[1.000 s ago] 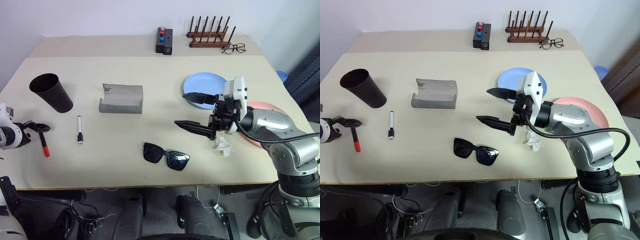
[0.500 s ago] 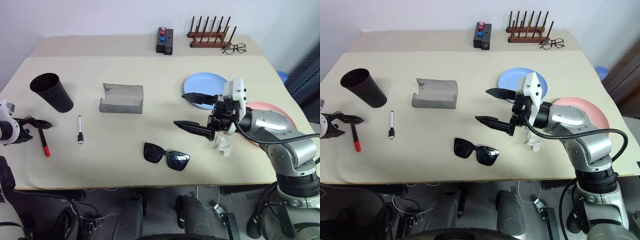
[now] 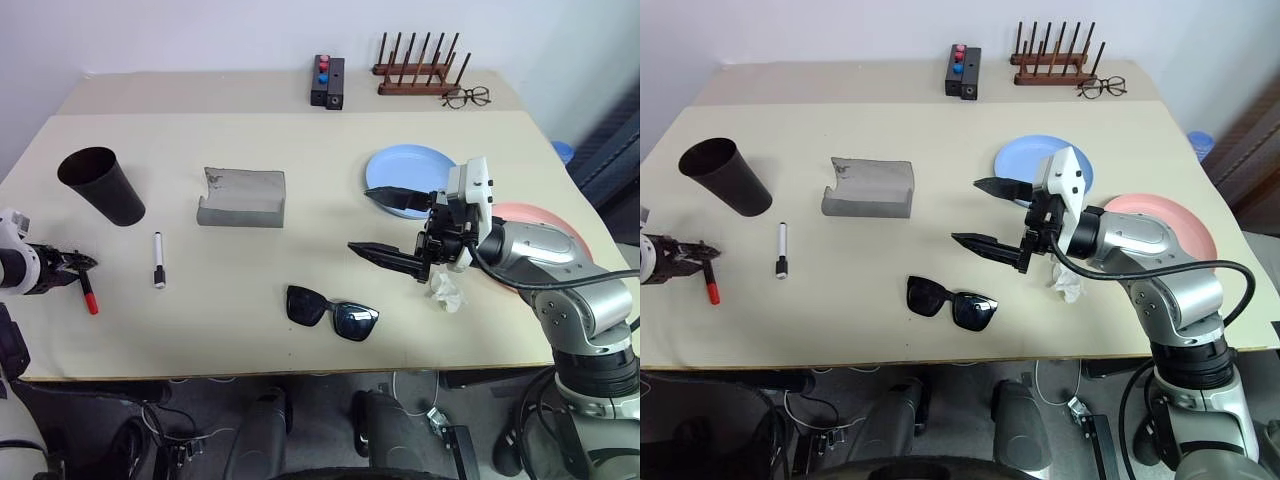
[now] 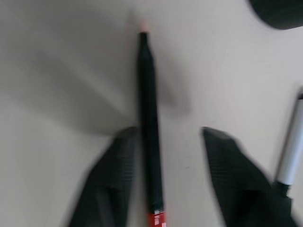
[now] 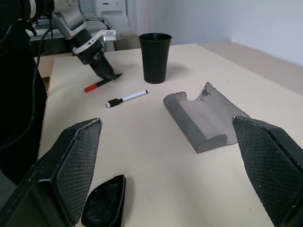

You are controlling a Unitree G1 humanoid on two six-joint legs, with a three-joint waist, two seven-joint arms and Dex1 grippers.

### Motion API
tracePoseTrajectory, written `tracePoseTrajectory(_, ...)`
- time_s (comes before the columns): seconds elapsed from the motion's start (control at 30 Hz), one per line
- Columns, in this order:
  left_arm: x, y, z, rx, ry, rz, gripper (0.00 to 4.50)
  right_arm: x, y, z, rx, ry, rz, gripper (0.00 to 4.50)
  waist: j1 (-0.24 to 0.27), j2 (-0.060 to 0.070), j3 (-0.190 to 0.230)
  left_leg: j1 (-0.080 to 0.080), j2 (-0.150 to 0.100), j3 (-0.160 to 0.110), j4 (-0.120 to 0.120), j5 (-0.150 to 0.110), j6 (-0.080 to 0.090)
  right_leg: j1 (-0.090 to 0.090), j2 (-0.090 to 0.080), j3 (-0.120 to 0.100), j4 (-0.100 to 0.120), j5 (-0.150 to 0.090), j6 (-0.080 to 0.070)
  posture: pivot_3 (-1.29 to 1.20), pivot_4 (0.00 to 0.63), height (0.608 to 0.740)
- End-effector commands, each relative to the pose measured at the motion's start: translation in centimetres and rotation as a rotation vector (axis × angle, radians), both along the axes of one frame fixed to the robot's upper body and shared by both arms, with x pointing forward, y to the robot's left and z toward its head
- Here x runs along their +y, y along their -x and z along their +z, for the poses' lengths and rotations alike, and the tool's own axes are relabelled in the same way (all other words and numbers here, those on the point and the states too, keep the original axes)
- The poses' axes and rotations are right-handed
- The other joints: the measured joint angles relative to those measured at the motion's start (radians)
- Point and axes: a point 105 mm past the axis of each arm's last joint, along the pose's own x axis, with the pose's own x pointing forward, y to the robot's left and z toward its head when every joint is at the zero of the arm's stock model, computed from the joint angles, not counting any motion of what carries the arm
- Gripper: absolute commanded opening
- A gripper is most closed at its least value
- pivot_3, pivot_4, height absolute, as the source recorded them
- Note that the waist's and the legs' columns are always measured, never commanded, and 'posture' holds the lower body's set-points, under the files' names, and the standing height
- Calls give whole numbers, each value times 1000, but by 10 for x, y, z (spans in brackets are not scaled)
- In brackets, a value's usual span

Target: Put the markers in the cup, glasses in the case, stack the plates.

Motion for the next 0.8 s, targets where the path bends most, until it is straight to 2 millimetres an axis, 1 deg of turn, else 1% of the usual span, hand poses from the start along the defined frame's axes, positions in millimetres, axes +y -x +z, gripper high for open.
tracePoseTrajectory(0.03, 8, 6, 4, -1, -21, 14, 31, -2, 2, 10, -56, -8, -7, 4500, 2, 0, 0, 0, 0, 0, 0, 0, 0, 0, 0, 0, 0, 0, 0, 0, 150, 740)
tracePoseTrajectory(0.13, 11, 8, 3, 6, -32, 10, 31, -2, 1, 10, -58, -8, -10, 4500, 1, 0, 0, 0, 0, 0, 0, 0, 0, 0, 0, 0, 0, 0, 0, 0, 150, 740)
tracePoseTrajectory(0.23, 11, 12, 2, 29, -57, -39, 31, -2, 1, 10, -60, -5, -12, 4500, 0, 0, 0, 0, 0, 0, 0, 0, 0, 0, 0, 0, 0, 0, 0, 0, 150, 740)
tracePoseTrajectory(0.3, 13, 15, 5, 45, -89, -75, 31, -3, 0, 10, -59, -6, -16, 4500, -1, 0, 0, 0, 0, 0, 0, 0, 0, 0, 0, 0, 0, 0, 0, 0, 150, 740)
tracePoseTrajectory(0.37, 15, 20, 12, 66, -128, -136, 31, -3, 0, 10, -59, -6, -16, 4500, -4, 0, 0, 0, 0, 0, 0, 0, 0, 0, 0, 0, 0, 0, 0, 0, 150, 740)
tracePoseTrajectory(0.4, 15, 21, 17, 66, -155, -197, 31, -3, 0, 10, -58, -9, -17, 4500, -5, 0, 0, 0, 0, 0, 0, 0, 0, 0, 0, 0, 0, 0, 0, 0, 150, 740)
tracePoseTrajectory(0.43, 13, 22, 21, 64, -182, -270, 31, -2, 0, 11, -58, -11, -16, 4500, -6, 0, 0, 0, 0, 0, 0, 0, 0, 0, 0, 0, 0, 0, 0, 0, 150, 740)
tracePoseTrajectory(0.57, 3, 26, 30, 76, -235, -445, 31, 0, 0, 11, -58, -19, -9, 4500, -1, 0, 0, 0, 1, 0, 0, 0, 0, -1, 0, 1, 0, -1, -2, 0, 150, 740)
tracePoseTrajectory(0.6, 1, 27, 30, 79, -249, -474, 31, 0, -1, 11, -58, -20, -8, 4500, 2, 0, 0, 0, 1, 0, 0, 0, 0, 0, -1, 1, 0, -2, -4, 0, 150, 740)
tracePoseTrajectory(0.73, -2, 27, 31, 80, -305, -549, 31, 0, -1, 11, -57, -15, -6, 4500, 3, 0, 0, -1, 1, 0, 0, 0, 0, 0, -2, 1, -1, -3, -5, 0, 150, 740)
tracePoseTrajectory(0.8, -3, 24, 36, 41, -343, -576, 31, 0, -1, 10, -56, -14, -8, 4500, 2, 0, 0, -1, 1, 0, 0, 0, 0, -1, -2, 1, -1, -3, -5, 0, 150, 740)
